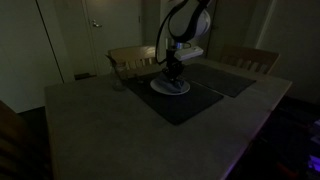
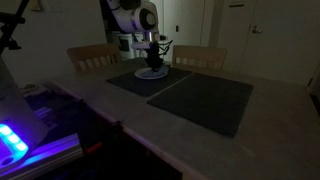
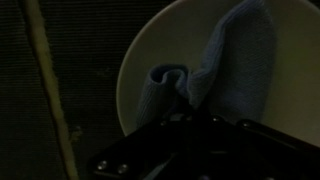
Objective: Wipe the plate with the blue towel
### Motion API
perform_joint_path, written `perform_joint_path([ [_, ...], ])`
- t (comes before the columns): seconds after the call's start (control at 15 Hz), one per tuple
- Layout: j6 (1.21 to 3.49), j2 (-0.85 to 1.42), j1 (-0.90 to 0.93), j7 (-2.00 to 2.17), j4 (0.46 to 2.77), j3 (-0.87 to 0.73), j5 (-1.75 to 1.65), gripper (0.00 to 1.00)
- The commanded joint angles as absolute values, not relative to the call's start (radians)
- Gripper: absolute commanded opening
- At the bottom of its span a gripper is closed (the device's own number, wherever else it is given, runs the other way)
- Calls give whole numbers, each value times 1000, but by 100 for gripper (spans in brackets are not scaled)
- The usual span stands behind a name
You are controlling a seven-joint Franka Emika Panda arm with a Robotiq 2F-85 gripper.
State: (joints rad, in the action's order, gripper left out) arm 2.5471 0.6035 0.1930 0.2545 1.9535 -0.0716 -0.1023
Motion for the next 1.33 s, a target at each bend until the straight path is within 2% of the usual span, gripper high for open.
perform_joint_path([
  [0.0, 2498, 635, 200, 275, 1952, -96, -145, 2],
  [0.8, 2437, 648, -44, -165, 1937, 226, 266, 2],
  [0.93, 2431, 647, -31, -174, 1940, 206, 254, 2],
  [1.27, 2496, 617, 133, 20, 1961, 20, -44, 2],
])
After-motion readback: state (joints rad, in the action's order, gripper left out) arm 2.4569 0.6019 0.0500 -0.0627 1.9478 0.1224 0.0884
